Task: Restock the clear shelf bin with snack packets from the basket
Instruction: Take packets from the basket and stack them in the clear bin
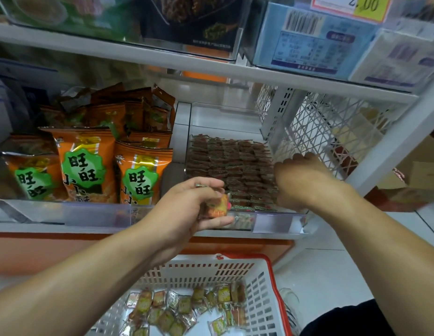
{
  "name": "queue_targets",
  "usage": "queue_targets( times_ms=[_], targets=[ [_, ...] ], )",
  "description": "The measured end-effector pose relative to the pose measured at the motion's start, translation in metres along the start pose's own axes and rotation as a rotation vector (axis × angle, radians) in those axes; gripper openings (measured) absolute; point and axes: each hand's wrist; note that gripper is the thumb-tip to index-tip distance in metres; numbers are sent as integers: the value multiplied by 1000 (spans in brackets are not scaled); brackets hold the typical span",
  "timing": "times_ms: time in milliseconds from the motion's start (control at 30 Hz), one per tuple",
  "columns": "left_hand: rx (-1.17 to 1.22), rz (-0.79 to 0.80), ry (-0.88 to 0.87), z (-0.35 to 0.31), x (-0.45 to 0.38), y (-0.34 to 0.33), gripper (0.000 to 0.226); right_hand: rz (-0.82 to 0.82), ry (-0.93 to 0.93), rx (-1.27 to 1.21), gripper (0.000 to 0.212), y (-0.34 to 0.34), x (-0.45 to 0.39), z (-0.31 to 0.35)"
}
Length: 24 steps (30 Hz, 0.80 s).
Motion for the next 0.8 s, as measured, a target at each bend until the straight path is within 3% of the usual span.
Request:
queue_targets(
  times_ms=[100,333,500,700,800],
  targets=[
    [-2,-9,-2,0,0,-1,20,126,-20,-12,31,-8,-7,3],
    [47,-45,31,-1,2,0,18,-60,-7,2,26,-29,-17,6],
    [13,-46,38,0,5,0,18,51,-35,-242,32,-31,-18,14],
    [51,-7,2,1,4,5,17,143,-55,-311,25,-33,-23,19],
    [23,1,-35,0,6,9,17,102,-66,-301,22,-18,-17,16]
  ],
)
Point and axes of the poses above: each hand's wrist, its own x-axis away from the middle knuckle, its own y-axis out of the back of the hand, z = x × y, and after that the axes turned 10 degrees about -x, right-handed
